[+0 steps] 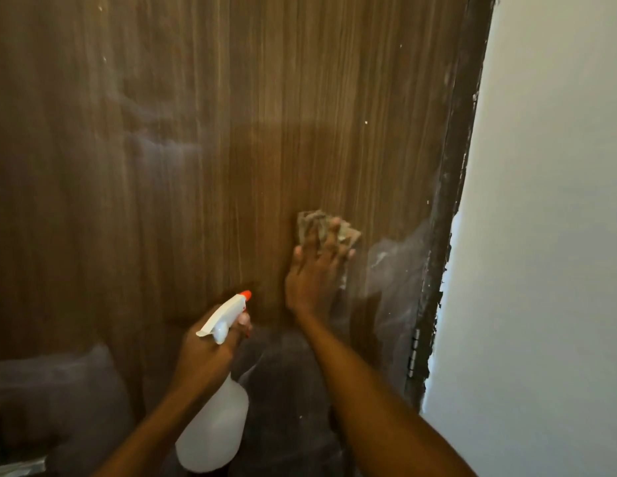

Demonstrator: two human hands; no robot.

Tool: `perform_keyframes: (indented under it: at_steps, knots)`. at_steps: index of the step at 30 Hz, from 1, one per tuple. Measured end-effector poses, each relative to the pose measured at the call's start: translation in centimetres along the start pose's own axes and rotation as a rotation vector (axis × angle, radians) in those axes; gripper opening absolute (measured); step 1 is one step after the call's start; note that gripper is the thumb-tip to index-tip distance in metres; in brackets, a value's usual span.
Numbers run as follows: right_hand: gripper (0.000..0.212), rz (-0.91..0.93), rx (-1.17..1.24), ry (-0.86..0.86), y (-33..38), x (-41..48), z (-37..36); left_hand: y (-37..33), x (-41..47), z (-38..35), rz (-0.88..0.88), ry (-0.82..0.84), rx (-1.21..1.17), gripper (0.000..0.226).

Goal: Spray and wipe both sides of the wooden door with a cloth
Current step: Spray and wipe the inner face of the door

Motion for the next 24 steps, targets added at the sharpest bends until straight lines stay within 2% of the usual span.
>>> perform_keyframes:
  at_steps: [2,4,6,8,10,12,13,14,15,16,17,18,20,23,24]
  knots:
    - [0.057,0.151,-0.055,0.045,-0.2,-3.5,-2.7,-0.3,0.6,-1.4,-0.03,0.004,0.033,0.028]
    - [0.058,0.187,-0.057,0.08,-3.3,-5.6,-3.7,-0.2,0.8,-2.5,-0.029,-0.023,0.015,0.03]
    - [0.059,0.151,-0.037,0.072,-6.9,-4.2,-2.8,1.0,0.6,-3.5,0.053,-0.077,-0.104,0.034]
    - [0.059,0.021,0.011,-0.009,-9.3,-1.1,-0.4,2.1,0.4,-4.6,0.129,-0.087,-0.188,0.025]
    - [0.057,-0.065,0.085,-0.077,-10.1,1.8,1.9,1.4,0.6,-5.7,0.093,-0.079,-0.122,0.02]
    - [0.056,-0.041,0.1,-0.087,-8.6,3.4,3.0,-0.1,0.8,-6.1,0.042,-0.095,-0.051,0.022]
    - [0.056,0.02,0.079,-0.068,-7.6,3.5,3.0,-1.0,0.9,-6.7,0.024,-0.083,-0.027,0.029]
    - [0.055,0.133,0.039,-0.04,-6.5,3.0,2.5,-1.3,1.2,-7.0,-0.003,-0.093,-0.017,0.048]
    - [0.054,0.294,-0.012,-0.003,-5.6,1.8,1.5,-1.7,1.4,-7.4,-0.005,-0.115,-0.023,0.07]
    - [0.051,0.467,-0.066,0.028,-5.1,0.0,0.3,-1.9,1.6,-8.0,-0.003,-0.129,-0.017,0.078]
    - [0.049,0.597,-0.112,0.059,-5.3,-1.9,-0.9,-2.2,1.7,-8.6,-0.003,-0.131,-0.005,0.07]
    - [0.047,0.649,-0.141,0.079,-6.8,-3.4,-1.7,-2.3,1.7,-9.5,-0.005,-0.133,-0.004,0.055]
    - [0.049,0.528,-0.118,0.088,-10.8,-3.6,-1.5,-2.2,1.7,-10.5,-0.008,-0.16,0.019,0.042]
    - [0.063,0.081,0.05,-0.005,-16.5,0.0,2.1,-1.6,1.5,-11.8,0.006,-0.159,0.022,0.042]
    - [0.063,0.014,0.084,-0.02,-17.2,1.8,3.3,-1.6,1.4,-12.0,0.004,-0.167,0.023,0.044]
Point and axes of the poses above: each hand's wrist, its own x-axis towards the middle knuckle, its own z-axis out of the back of the hand, y = z × x, the point moved 9 cm from there along x, towards the middle knuckle, and after that the axes turned 13 degrees about y, right-handed, at the moved point
